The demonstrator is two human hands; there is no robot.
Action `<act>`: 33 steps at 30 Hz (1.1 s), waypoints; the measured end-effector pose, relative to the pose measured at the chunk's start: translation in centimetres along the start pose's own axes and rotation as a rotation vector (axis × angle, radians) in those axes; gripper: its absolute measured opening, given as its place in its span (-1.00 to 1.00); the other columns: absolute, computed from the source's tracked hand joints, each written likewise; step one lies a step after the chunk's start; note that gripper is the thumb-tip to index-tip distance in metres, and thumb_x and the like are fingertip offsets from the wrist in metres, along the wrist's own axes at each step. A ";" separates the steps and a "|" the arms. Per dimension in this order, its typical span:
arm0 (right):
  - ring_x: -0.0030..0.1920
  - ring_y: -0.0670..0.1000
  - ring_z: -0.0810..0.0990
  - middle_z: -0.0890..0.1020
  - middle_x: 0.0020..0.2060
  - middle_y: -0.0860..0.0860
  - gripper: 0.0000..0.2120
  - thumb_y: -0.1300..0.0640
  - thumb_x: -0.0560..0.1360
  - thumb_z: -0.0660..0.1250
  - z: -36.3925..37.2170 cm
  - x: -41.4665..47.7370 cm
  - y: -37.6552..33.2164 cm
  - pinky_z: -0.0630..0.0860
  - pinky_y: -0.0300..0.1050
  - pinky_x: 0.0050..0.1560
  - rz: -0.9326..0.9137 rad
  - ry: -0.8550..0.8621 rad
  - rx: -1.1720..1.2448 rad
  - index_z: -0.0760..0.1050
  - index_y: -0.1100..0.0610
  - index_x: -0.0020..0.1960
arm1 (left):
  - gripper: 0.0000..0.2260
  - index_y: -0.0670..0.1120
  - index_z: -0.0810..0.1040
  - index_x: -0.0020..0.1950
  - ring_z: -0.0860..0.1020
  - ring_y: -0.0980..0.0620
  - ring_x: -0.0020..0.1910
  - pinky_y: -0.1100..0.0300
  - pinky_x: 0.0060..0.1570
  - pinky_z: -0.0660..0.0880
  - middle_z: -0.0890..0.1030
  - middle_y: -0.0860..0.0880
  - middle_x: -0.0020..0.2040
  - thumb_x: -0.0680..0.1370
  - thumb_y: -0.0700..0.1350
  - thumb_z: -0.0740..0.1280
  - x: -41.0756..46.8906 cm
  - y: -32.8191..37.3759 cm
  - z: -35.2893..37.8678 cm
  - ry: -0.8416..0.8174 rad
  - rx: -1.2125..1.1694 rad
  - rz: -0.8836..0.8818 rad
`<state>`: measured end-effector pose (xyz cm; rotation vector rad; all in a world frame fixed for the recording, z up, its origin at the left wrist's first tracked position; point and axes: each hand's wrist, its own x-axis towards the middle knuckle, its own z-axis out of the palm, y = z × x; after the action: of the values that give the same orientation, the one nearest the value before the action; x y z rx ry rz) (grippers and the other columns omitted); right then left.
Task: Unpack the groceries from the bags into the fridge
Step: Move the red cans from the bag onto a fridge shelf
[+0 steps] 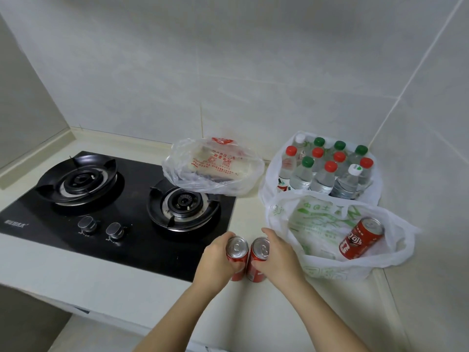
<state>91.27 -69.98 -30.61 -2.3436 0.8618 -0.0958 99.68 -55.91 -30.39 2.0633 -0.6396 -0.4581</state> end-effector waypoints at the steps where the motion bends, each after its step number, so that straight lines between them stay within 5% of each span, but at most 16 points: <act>1: 0.23 0.04 0.52 0.54 0.23 -0.03 -0.25 0.02 0.34 0.47 0.1 0.1 0.1 0.47 -0.09 0.15 -0.003 0.003 0.002 0.25 -0.04 0.46 | -0.72 0.09 0.51 -0.09 0.58 0.16 -0.21 0.15 -0.15 0.55 0.61 0.12 -0.20 0.26 -0.14 0.45 0.0 -0.2 0.1 0.010 -0.006 -0.001; 10: 0.28 -0.02 0.48 0.48 0.31 -0.06 -0.30 0.03 0.38 0.44 0.9 0.0 1.4 0.43 -0.18 0.19 -0.063 0.032 0.084 0.27 0.00 0.46 | -0.62 0.18 0.47 0.07 0.59 0.19 -0.10 0.17 -0.04 0.54 0.62 0.21 -0.08 0.30 -0.04 0.44 0.1 -1.5 0.6 -0.039 -0.097 0.047; 14: 0.24 -0.10 0.46 0.45 0.26 -0.15 -0.27 0.12 0.36 0.51 1.7 -0.7 2.4 0.36 -0.46 0.07 -0.079 0.017 0.294 0.26 -0.02 0.44 | -0.46 0.15 0.44 0.23 0.57 0.25 0.05 0.25 0.10 0.50 0.61 0.25 0.03 0.30 -0.09 0.52 0.2 -2.8 1.0 -0.058 -0.183 0.009; 16: 0.21 -0.14 0.49 0.49 0.18 -0.24 -0.31 0.12 0.28 0.53 2.6 -0.7 3.7 0.46 -0.34 0.12 -0.055 -0.011 0.398 0.30 -0.09 0.32 | -0.28 0.13 0.35 0.37 0.49 0.30 0.19 0.32 0.21 0.41 0.55 0.27 0.16 0.27 -0.05 0.56 0.3 -3.9 1.3 -0.075 -0.175 -0.008; 18: 0.18 -0.16 0.53 0.55 0.11 -0.23 -0.36 0.08 0.21 0.54 3.8 -0.6 5.3 0.53 -0.01 0.18 -0.011 -0.011 0.459 0.38 -0.08 0.24 | -0.08 0.11 0.22 0.49 0.38 0.33 0.32 0.35 0.29 0.31 0.45 0.28 0.32 0.22 0.07 0.59 0.0 -5.2 1.6 -0.093 -0.168 -0.032; 20: 0.15 -0.17 0.56 0.60 0.09 -0.17 -0.38 0.07 0.22 0.56 4.8 -0.7 6.4 0.53 0.02 0.18 0.010 -0.014 0.472 0.43 -0.01 0.24 | 0.00 0.08 0.16 0.53 0.30 0.30 0.40 0.23 0.39 0.28 0.37 0.24 0.41 0.19 0.14 0.58 -0.3 -6.5 2.0 -0.105 -0.181 -0.055; 22: 0.08 -0.18 0.60 0.63 0.02 -0.18 -0.44 0.09 0.26 0.58 5.6 -0.8 6.9 0.55 -0.10 0.11 0.041 0.008 0.487 0.47 0.01 0.20 | -0.01 0.10 0.15 0.53 0.29 0.28 0.42 0.14 0.43 0.27 0.35 0.24 0.43 0.21 0.13 0.58 -0.5 -7.3 2.3 -0.111 -0.197 -0.057; 26: 0.06 -0.15 0.63 0.65 0.02 -0.18 -0.50 0.10 0.28 0.57 7.1 -0.5 7.0 0.56 -0.09 0.09 0.072 0.042 0.546 0.48 -0.10 0.14 | -0.14 0.22 0.20 0.46 0.36 0.32 0.35 0.41 0.28 0.31 0.42 0.35 0.33 0.26 0.05 0.57 -0.3 -7.1 2.9 -0.133 -0.231 -0.037; 33: -0.01 -0.12 0.66 0.68 -0.05 -0.15 -0.48 0.05 0.19 0.53 8.3 0.3 7.5 0.57 -0.17 0.03 0.122 0.019 0.590 0.51 0.00 0.13 | -0.32 0.41 0.27 0.23 0.51 0.40 0.11 0.53 0.01 0.39 0.57 0.28 0.13 0.32 -0.05 0.57 0.6 -6.9 3.8 -0.135 -0.168 -0.088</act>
<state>89.57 -70.11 -41.72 -1.7402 0.8451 -0.2809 99.93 -55.50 -38.28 1.9181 -0.5700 -0.6834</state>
